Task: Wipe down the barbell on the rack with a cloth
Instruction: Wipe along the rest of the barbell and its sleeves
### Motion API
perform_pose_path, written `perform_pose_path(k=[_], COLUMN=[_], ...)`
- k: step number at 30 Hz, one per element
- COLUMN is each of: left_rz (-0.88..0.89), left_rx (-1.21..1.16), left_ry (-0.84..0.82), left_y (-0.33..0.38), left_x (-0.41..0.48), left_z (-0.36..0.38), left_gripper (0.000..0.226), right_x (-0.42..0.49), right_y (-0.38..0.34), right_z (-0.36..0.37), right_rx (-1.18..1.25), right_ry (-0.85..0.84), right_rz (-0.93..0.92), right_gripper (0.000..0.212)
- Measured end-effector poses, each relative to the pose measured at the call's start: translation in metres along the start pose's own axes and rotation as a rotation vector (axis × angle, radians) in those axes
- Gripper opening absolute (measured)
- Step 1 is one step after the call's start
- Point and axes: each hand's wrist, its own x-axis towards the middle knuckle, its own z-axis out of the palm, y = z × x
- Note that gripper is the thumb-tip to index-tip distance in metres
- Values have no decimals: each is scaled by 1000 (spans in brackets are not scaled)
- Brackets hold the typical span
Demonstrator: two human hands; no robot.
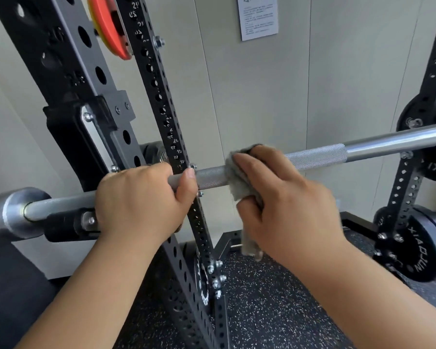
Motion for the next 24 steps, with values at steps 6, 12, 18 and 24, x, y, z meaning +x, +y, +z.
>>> perform_pose_path(k=[6, 12, 18, 24], left_rz=[-18, -3, -13, 3], left_rx=[40, 17, -12, -26], left_ry=[-120, -164, -271, -336], left_y=[3, 4, 4, 3], left_x=[6, 7, 15, 20], left_z=[-11, -18, -20, -26], left_gripper=[71, 67, 72, 69], right_x=[-9, -8, -10, -5], right_y=[6, -10, -4, -18], right_z=[-9, 9, -1, 13], right_rx=[-14, -115, -126, -114], right_ry=[72, -113, -12, -220], right_rz=[101, -97, 82, -94], right_gripper=[40, 64, 50, 96])
